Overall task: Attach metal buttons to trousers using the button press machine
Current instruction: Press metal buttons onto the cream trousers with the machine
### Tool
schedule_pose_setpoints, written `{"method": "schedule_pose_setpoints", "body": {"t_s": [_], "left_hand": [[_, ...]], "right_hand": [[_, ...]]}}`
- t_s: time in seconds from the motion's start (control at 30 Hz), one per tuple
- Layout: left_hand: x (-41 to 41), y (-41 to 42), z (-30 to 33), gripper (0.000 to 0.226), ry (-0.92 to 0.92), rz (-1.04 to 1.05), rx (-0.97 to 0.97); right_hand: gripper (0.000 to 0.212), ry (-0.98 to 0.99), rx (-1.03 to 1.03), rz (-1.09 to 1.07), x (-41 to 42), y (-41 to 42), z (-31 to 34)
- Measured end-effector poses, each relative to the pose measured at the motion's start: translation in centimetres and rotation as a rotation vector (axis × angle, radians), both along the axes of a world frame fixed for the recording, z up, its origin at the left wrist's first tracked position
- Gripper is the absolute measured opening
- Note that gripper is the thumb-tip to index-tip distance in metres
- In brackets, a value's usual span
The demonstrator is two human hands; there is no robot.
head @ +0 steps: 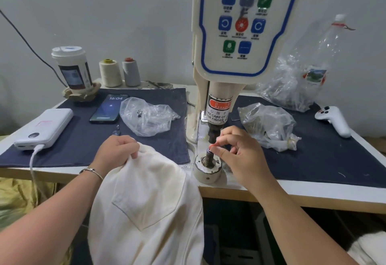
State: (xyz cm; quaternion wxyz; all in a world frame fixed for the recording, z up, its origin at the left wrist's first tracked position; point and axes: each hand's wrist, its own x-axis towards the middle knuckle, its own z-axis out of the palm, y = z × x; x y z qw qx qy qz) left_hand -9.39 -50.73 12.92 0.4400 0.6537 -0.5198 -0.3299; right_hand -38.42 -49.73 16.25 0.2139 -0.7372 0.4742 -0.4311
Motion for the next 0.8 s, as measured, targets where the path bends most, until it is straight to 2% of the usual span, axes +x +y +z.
{"method": "schedule_pose_setpoints", "body": {"t_s": [0.2, 0.8], "left_hand": [[-0.01, -0.03, -0.1, 0.017, 0.008, 0.007, -0.005], [0.18, 0.14, -0.04, 0.018, 0.013, -0.013, -0.003]], "right_hand": [[0.008, 0.068, -0.07, -0.01, -0.12, -0.01, 0.24], [0.003, 0.095, -0.059, -0.008, -0.63, 0.54, 0.61]]}}
